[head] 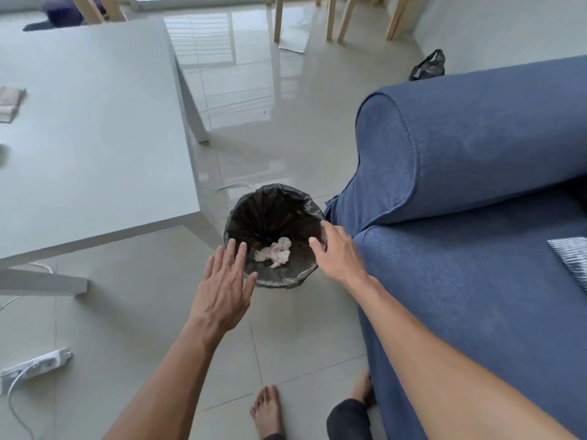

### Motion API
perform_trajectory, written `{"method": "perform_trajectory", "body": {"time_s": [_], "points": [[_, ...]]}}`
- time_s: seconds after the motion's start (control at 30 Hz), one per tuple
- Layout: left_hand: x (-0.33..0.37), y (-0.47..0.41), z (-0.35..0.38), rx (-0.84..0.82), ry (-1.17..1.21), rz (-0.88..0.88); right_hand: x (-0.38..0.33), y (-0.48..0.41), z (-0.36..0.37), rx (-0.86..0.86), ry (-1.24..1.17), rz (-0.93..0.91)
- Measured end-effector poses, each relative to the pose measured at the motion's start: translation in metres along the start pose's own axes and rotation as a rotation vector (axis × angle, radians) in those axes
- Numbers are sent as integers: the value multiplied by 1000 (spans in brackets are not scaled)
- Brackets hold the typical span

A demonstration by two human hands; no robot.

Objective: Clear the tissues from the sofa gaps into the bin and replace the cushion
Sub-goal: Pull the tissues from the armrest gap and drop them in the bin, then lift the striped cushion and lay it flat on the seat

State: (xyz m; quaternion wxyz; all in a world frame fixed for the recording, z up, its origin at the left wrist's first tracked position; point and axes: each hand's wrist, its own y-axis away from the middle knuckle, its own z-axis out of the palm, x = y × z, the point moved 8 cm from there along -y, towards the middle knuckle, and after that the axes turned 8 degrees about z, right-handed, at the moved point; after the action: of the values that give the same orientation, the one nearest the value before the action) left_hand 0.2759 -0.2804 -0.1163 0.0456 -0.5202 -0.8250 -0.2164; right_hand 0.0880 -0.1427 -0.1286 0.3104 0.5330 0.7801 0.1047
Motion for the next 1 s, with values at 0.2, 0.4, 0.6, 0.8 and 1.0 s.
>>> {"method": "perform_trajectory", "body": {"time_s": [0.2,0.4,0.6,0.8,1.0], "points": [[98,-47,-14,22,-49,219,88,14,-89,300,-15,-15],[242,-88,13,-22,-53,477,219,40,-163,447,10,88],[379,-119,52,-91,-23,630,363,67,-230,588,-28,348],[501,-161,70,-109,-20,713,444,99,-284,818,-95,474],[585,-196,76,-114,101,732,462,125,-354,1059,-111,519]]}}
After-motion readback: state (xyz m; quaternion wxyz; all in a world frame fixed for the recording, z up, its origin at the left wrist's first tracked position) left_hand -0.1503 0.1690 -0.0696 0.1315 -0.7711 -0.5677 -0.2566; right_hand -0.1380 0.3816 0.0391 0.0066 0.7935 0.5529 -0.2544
